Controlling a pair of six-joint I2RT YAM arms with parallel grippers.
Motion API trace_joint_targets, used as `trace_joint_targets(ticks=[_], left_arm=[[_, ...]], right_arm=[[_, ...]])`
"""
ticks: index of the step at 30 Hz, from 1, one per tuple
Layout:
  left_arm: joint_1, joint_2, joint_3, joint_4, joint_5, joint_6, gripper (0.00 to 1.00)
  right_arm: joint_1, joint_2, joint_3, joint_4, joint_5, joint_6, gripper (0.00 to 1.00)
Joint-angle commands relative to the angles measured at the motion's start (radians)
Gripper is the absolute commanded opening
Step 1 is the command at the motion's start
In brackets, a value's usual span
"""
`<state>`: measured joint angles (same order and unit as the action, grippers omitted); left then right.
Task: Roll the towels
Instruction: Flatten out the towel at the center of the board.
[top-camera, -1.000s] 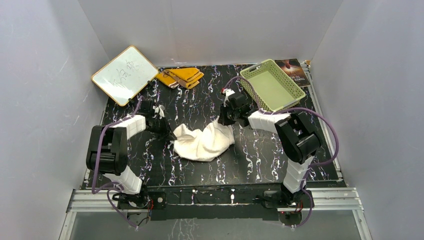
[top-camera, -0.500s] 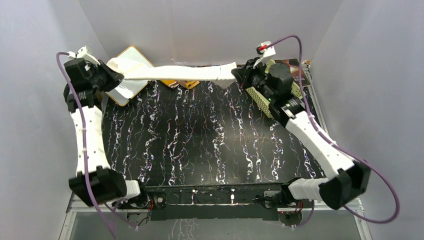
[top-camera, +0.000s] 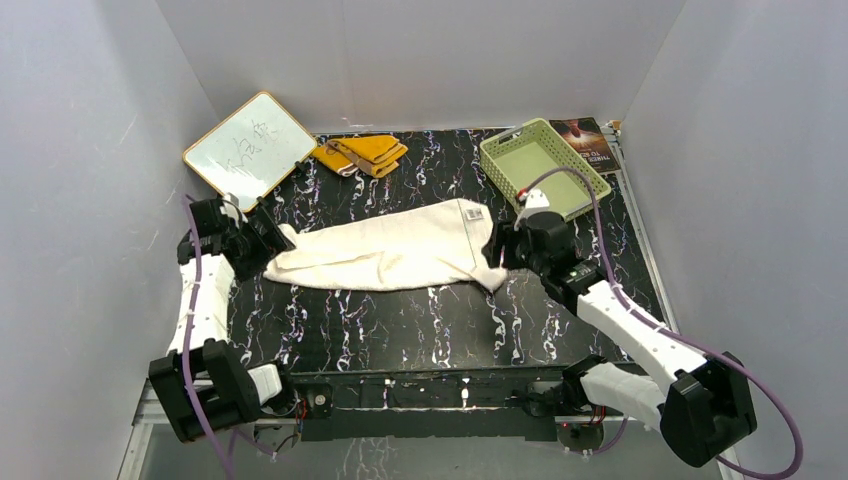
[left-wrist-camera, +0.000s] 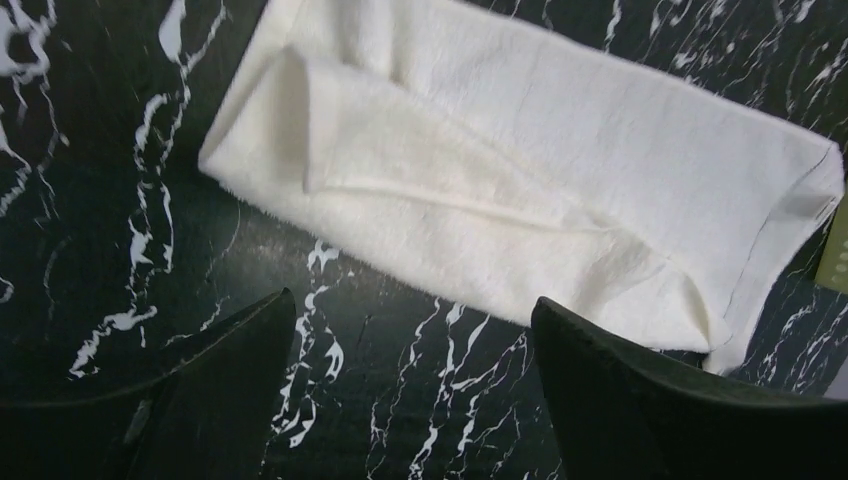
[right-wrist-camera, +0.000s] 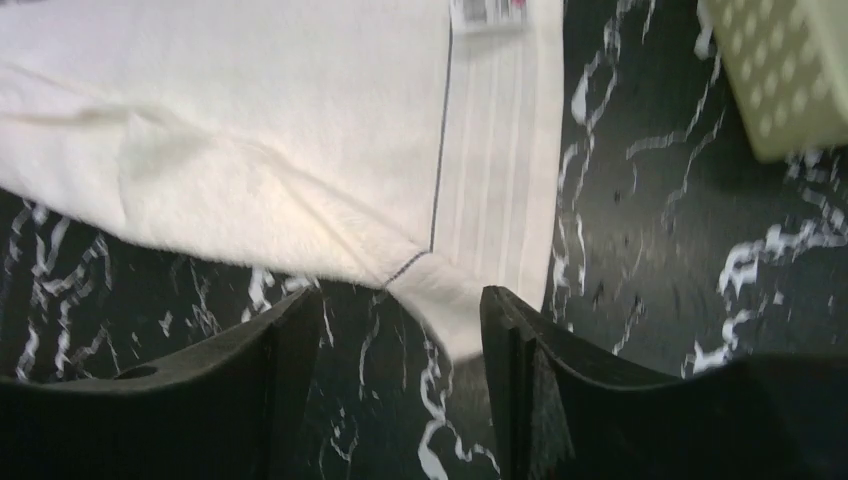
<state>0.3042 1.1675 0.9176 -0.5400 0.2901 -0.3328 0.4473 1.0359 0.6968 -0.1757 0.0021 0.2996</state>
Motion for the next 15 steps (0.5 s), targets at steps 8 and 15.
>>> trace_joint_targets(ticks=[8, 15], left_arm=[[-0.114, 0.081, -0.044, -0.028, -0.038, 0.001, 0.80], [-0.114, 0.195, -0.022, 0.033, -0.153, -0.003, 0.68]], right_arm=[[-0.003, 0.011, 0.008, -0.012, 0.036, 0.046, 0.78], [-0.003, 0.088, 0.020, 0.027, -0.013, 0.047, 0.80]])
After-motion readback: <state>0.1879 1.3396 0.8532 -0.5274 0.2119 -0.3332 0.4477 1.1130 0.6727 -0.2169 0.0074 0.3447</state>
